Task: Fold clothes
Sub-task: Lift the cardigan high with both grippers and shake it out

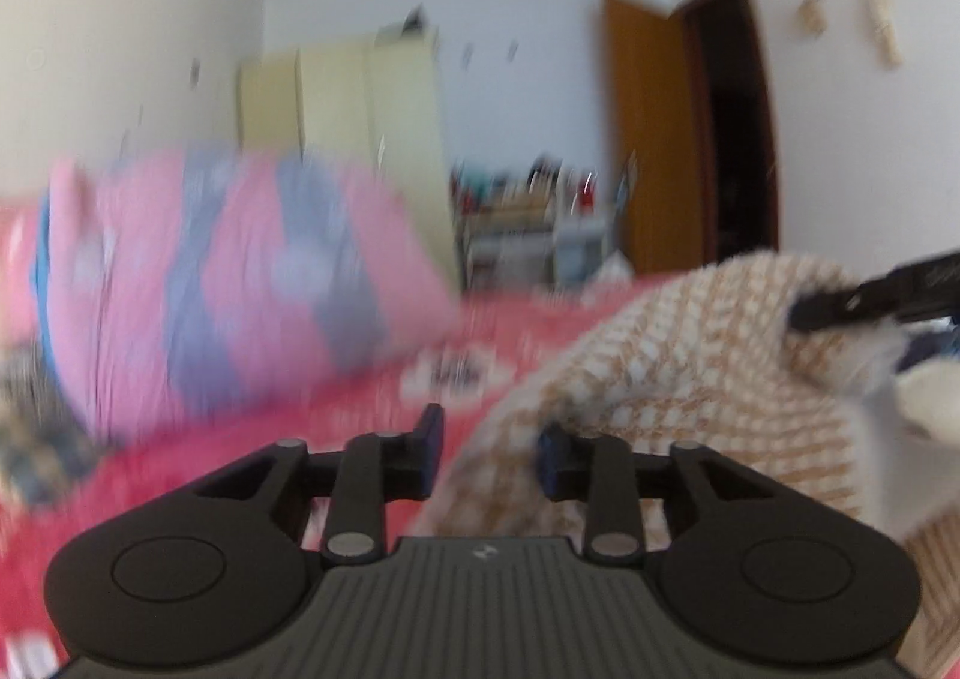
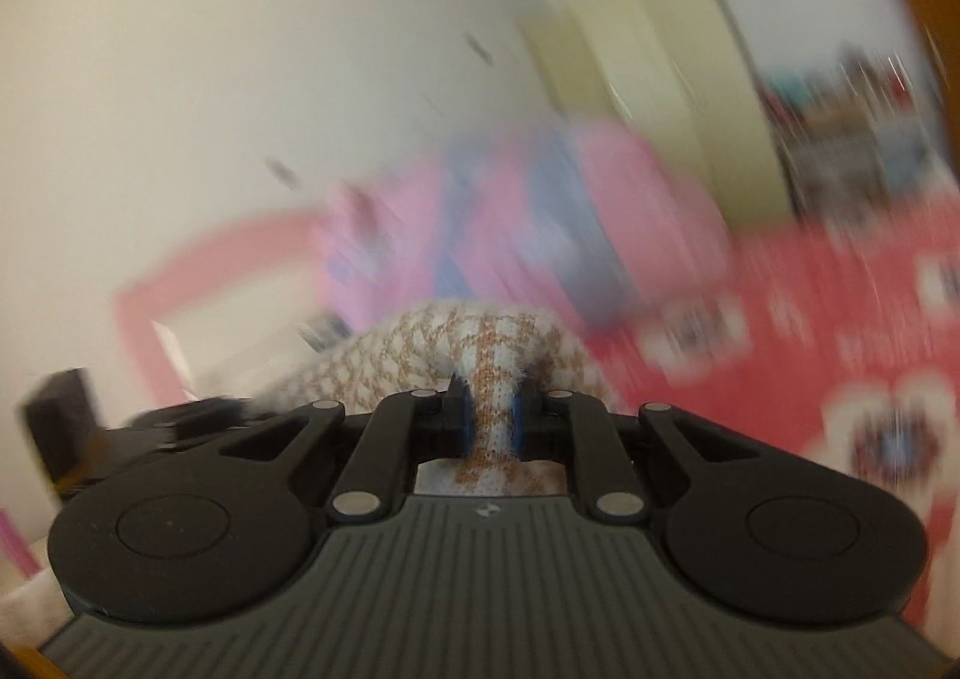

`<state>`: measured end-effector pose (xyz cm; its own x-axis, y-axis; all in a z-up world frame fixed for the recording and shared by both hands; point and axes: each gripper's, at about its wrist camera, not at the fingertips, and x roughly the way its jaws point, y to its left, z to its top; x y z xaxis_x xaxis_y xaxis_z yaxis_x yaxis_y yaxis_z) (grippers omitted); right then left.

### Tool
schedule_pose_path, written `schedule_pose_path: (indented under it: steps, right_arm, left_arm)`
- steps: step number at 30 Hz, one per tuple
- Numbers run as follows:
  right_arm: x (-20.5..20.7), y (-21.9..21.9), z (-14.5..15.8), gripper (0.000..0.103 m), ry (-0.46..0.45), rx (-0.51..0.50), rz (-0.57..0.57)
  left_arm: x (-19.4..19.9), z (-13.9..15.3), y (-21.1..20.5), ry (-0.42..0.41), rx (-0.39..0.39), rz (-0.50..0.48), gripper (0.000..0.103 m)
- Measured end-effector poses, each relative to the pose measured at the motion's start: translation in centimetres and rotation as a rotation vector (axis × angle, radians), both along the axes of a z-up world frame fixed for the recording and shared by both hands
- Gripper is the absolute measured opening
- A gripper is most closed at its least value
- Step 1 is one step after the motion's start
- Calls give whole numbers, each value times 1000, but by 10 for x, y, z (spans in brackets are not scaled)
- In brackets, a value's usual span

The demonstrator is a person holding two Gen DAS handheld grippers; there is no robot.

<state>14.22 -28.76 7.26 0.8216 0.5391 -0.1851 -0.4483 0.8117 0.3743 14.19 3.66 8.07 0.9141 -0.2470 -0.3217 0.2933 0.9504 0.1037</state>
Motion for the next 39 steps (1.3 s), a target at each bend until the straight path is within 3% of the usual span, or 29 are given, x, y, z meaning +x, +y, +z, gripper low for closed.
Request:
schedule_pose_path:
  steps: [4,5,7,8,10,14,17,19,23,26,27,31,33,38,39]
  right_arm:
    - [58,12,-73,13,204,-40,-49]
    - [72,15,-91,14,255,-49,-61]
    - [101,21,-128,18,357,-69,-86]
    - [96,21,-128,21,376,-51,-92]
    - [83,10,-114,26,340,30,-95]
    - [37,-30,-81,59,165,171,-117]
    - [-1,-41,-73,64,141,169,-128]
    - [-18,-38,-77,64,195,133,-110]
    - [-21,-26,-110,64,331,76,-124]
    - [-6,-19,-132,63,374,85,-125]
    - [1,-16,-136,62,377,101,-121]
    - [8,-1,-132,59,331,92,-64]
    - [6,8,-124,60,292,33,-49]
    - [27,28,-138,59,360,-258,-152]
    - [29,24,-145,59,377,-273,-173]
  left_arm:
    - [-14,-31,17,58,-60,-33,55]
    - [-20,-34,20,59,-63,-59,63]
    - [-32,-41,27,53,-51,-113,69]
    - [-30,-47,26,49,-26,-142,74]
    - [-33,-64,12,47,49,-177,78]
    - [-27,-92,-16,71,173,-186,78]
    - [-5,-108,-31,101,251,-159,77]
    - [9,-114,-40,131,289,-144,74]
    - [38,-122,-47,220,292,-116,49]
    - [49,-124,-48,254,271,-83,26]
    - [50,-123,-44,259,247,-66,22]
    - [44,-112,-25,234,156,-6,19]
    - [38,-109,-15,210,125,26,19]
    - [21,-100,16,152,15,128,18]
    - [21,-102,17,159,23,116,18]
